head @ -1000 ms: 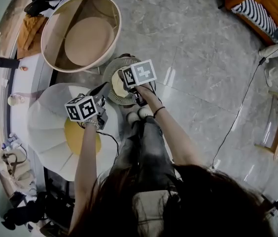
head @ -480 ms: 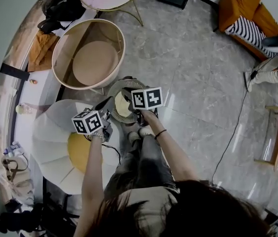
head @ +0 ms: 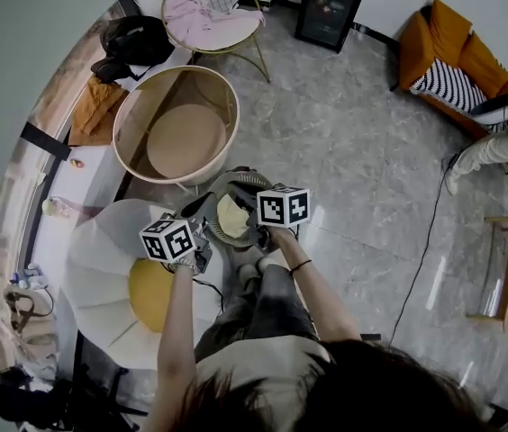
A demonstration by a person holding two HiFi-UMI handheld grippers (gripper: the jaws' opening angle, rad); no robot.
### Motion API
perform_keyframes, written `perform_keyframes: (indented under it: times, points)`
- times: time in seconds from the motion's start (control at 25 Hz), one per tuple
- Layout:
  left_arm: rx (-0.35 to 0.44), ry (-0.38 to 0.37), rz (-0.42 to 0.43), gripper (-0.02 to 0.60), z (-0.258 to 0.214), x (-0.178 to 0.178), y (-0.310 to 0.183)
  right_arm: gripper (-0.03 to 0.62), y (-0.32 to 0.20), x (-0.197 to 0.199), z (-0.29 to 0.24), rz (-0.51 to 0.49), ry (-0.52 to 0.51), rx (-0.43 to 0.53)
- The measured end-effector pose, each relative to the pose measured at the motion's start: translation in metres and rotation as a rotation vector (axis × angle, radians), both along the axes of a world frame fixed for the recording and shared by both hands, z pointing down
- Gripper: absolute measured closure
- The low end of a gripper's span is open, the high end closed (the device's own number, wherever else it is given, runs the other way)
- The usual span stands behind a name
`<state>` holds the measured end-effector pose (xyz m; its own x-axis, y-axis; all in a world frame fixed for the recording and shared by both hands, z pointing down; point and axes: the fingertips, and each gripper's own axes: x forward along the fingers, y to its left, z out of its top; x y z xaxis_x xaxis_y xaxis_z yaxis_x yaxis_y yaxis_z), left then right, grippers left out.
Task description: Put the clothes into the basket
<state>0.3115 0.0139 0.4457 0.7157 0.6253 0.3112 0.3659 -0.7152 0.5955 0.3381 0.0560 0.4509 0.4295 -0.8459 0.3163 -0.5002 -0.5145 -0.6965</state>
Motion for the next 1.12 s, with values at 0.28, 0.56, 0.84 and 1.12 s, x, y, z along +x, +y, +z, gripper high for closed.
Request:
perform_keyframes:
  times: [0.28,0.56,0.84,1.12]
  points:
    - [-0.026,0.047,-0.014,0.571,-0.020,-0.007,-0.004,0.582,-0.004,-0.010,-0.025,-0.015,0.047,0.028]
    - [-0.032,0.110,-0.006,0.571,-0.044,-0.008,0.002,0.585,-0.002,-0.018,-0.048,-0.035,0.116,0.059]
    - [-0.005,0.160,0.001,0.571,-0.056,-0.012,0.004,0.585,-0.003,-0.020,-0.062,-0.035,0.168,0.073]
    - [-0.008,0.172,-0.014,0.571,-0.061,-0.013,0.005,0.585,-0.001,-0.020,-0.069,-0.034,0.188,0.075]
